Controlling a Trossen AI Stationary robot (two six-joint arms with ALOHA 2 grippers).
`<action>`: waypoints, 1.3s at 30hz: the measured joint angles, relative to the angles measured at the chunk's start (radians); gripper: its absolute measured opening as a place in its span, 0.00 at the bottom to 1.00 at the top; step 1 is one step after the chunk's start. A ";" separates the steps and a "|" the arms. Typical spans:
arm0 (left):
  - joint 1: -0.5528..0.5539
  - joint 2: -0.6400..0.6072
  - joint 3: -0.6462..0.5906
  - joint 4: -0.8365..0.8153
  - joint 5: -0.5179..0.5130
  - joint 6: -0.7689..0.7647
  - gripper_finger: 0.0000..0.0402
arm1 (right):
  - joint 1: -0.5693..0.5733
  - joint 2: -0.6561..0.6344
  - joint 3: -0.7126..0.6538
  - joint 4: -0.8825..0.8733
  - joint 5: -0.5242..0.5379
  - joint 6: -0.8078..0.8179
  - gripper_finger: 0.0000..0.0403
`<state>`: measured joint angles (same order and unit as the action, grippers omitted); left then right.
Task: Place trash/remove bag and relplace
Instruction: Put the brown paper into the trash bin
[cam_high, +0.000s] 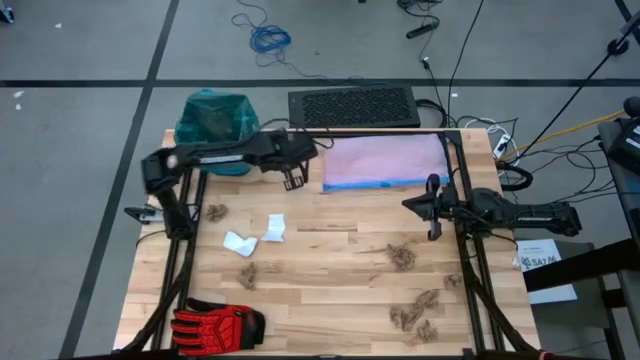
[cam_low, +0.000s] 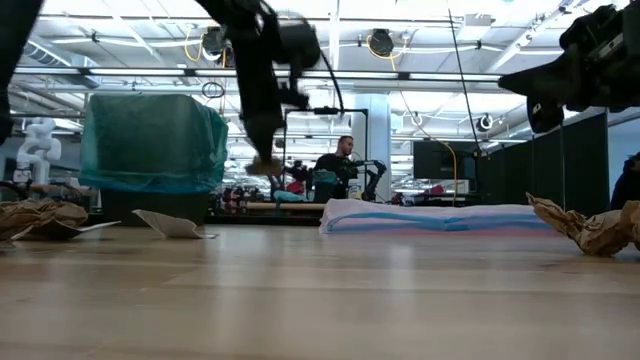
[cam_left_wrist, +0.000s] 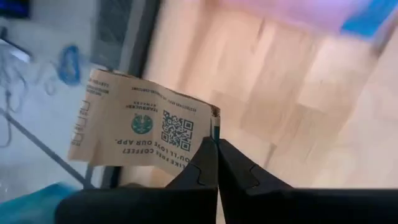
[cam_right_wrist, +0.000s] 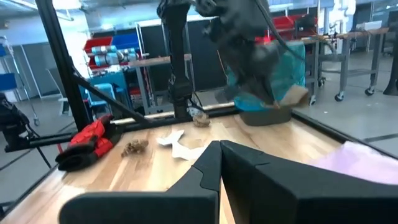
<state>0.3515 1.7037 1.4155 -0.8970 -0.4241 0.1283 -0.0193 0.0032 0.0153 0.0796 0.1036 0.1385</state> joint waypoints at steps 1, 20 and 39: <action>-0.009 -0.039 0.000 -0.006 -0.021 -0.013 0.00 | 0.000 0.000 0.000 0.012 0.000 0.000 0.00; 0.170 -0.411 0.045 -0.313 -0.343 -0.149 0.00 | 0.000 0.000 0.000 0.076 0.000 0.001 0.00; 0.290 -0.415 0.045 -0.428 -0.107 -0.045 0.43 | 0.000 0.000 0.000 0.073 0.000 -0.001 0.00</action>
<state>0.6412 1.2884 1.4609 -1.3250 -0.5309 0.0838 -0.0193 0.0029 0.0152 0.1523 0.1032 0.1379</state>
